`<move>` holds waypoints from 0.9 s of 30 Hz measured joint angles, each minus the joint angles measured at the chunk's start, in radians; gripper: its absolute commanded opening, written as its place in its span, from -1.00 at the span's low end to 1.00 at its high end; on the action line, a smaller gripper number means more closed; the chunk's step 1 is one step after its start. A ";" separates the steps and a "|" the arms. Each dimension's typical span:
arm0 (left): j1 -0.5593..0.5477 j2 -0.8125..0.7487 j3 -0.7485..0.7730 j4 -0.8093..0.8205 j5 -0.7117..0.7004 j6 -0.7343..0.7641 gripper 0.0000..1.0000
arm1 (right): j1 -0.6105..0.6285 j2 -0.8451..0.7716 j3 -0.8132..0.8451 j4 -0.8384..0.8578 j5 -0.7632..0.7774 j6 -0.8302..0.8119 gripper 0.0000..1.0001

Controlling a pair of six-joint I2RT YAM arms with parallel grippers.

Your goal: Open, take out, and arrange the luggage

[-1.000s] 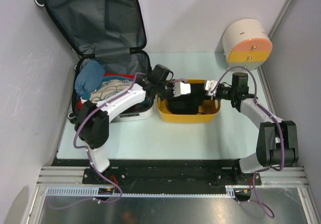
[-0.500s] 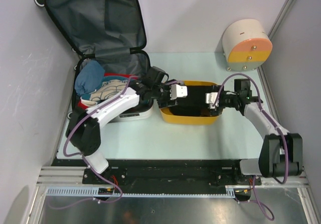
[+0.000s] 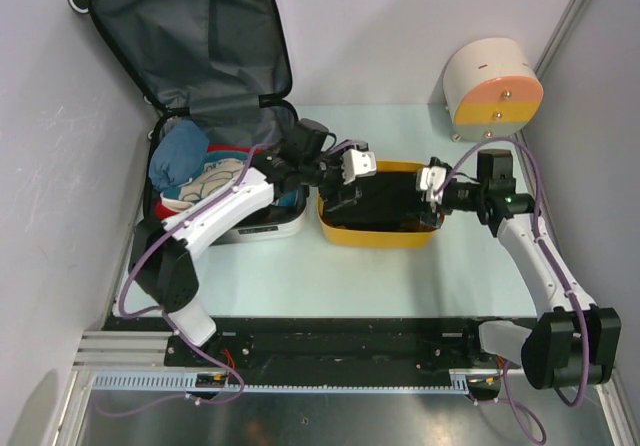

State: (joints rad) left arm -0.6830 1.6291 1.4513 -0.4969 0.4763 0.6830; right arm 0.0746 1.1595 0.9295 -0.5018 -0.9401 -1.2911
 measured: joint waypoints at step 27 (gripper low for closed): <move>0.022 0.333 0.107 -0.017 -0.042 -0.116 0.71 | 0.123 0.509 0.151 -0.013 0.343 0.294 0.82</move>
State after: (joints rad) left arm -0.6609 1.9617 1.5581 -0.5140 0.4343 0.5667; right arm 0.1974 1.6684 1.0809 -0.5148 -0.5976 -0.9974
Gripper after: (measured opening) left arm 0.843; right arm 0.878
